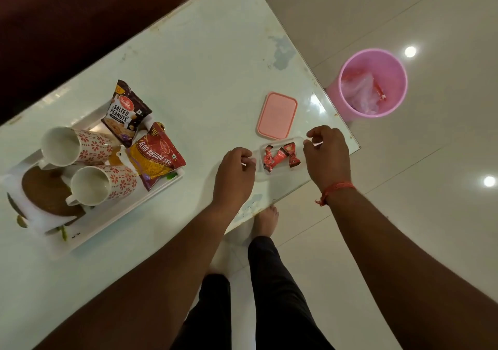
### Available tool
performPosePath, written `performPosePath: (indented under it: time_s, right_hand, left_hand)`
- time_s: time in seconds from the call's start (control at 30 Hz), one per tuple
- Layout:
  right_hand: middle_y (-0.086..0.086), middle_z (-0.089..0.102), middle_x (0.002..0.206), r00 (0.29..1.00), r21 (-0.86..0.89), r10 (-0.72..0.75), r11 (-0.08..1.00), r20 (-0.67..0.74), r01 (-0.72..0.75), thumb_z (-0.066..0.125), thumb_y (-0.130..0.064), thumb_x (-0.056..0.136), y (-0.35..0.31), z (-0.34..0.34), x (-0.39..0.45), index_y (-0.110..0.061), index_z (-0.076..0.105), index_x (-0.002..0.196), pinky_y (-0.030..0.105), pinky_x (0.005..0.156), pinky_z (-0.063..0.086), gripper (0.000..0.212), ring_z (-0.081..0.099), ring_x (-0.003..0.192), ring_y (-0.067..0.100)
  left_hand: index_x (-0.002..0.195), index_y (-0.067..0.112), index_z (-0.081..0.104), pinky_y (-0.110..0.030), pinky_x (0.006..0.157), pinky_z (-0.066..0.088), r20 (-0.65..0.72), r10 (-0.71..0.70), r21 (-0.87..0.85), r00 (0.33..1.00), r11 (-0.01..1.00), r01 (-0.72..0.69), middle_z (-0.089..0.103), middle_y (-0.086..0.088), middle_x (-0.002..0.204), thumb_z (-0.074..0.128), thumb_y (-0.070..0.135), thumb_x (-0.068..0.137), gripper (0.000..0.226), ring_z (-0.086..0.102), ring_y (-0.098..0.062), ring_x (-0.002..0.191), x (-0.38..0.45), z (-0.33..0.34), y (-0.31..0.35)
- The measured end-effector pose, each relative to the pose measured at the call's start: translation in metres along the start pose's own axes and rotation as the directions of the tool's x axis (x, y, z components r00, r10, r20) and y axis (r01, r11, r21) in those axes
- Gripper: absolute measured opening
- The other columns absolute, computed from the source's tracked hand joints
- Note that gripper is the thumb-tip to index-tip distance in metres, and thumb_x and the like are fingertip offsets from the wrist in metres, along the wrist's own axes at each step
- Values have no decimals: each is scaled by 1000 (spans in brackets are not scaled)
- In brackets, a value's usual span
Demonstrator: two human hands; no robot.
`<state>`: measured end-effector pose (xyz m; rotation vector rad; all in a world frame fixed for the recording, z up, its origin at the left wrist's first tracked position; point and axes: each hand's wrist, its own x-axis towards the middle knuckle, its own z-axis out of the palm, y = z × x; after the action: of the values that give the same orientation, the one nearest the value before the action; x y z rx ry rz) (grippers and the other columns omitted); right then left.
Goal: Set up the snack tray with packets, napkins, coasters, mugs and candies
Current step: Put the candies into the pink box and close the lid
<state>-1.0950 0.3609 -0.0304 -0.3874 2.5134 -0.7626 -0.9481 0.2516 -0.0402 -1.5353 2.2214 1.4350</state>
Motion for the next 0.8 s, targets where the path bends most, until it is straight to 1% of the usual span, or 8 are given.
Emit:
performPosePath:
  time_s: [0.1, 0.2, 0.37, 0.47, 0.57, 0.63, 0.7, 0.8]
  right_hand:
    - [7, 56, 117, 995, -56, -99, 994, 1, 99, 60, -15, 91, -5, 4, 21, -18, 63, 115, 40, 94, 49, 24, 57, 108, 27]
    - [12, 47, 136, 938, -269, -286, 904, 195, 331, 62, -6, 88, -25, 10, 57, -21, 55, 132, 42, 102, 44, 47, 45, 124, 33]
    - [8, 20, 158, 720, -498, -322, 550, 615, 671, 51, 10, 80, -57, 18, 106, -34, 37, 148, 50, 106, 43, 83, 25, 140, 36]
    - [10, 19, 155, 623, -554, -338, 285, 705, 782, 60, 4, 80, -60, 16, 119, -34, 30, 149, 48, 93, 50, 83, 30, 134, 38]
    - [15, 28, 148, 549, -549, -382, 119, 743, 827, 71, -3, 76, -57, 13, 127, -22, 35, 144, 49, 82, 55, 79, 40, 123, 38]
    - [15, 36, 140, 579, -576, -384, 137, 719, 806, 77, -10, 75, -54, 10, 132, -14, 38, 139, 51, 75, 56, 76, 46, 116, 37]
    - [17, 46, 128, 672, -598, -388, 309, 631, 740, 76, -14, 78, -53, 5, 136, -10, 42, 132, 51, 73, 55, 64, 54, 106, 39]
    - [18, 57, 109, 794, -535, -450, 587, 409, 608, 61, -13, 89, -56, -4, 133, -9, 51, 113, 46, 74, 50, 26, 58, 95, 41]
  left_hand:
    - [112, 14, 59, -10, 67, 40, 16, -87, -54, 996, 995, 88, 60, 6, 105, 51, 23, 100, 17, 57, -11, 94, 5, 4, 5]
    - [109, 13, 60, -16, 69, 42, 28, -84, -55, 996, 995, 85, 61, 4, 100, 47, 23, 101, 18, 60, -15, 92, 11, 8, 10]
    - [116, 10, 59, -23, 81, 46, 16, -69, 78, 997, 995, 68, 65, -3, 111, 44, 26, 103, 26, 59, -16, 97, 23, 5, 9]
    - [117, 8, 58, -27, 84, 45, 13, -96, 87, 995, 992, 94, 66, -7, 117, 43, 27, 102, 28, 61, -22, 105, 30, 1, 3]
    - [117, 8, 57, -28, 84, 45, 8, -121, 98, 993, 988, 119, 65, -8, 115, 44, 30, 102, 29, 61, -24, 104, 33, -3, -1]
    - [116, 8, 57, -28, 81, 45, 2, -134, 81, 991, 988, 133, 66, -8, 113, 44, 29, 102, 29, 61, -23, 100, 34, -5, -4]
    - [113, 9, 58, -30, 80, 49, -3, -148, 27, 989, 989, 148, 67, -8, 109, 44, 28, 102, 26, 63, -22, 97, 37, -7, -5]
    - [105, 12, 58, -33, 83, 53, -24, -167, -150, 986, 975, 162, 67, -6, 102, 45, 23, 100, 18, 66, -25, 95, 41, -9, 0]
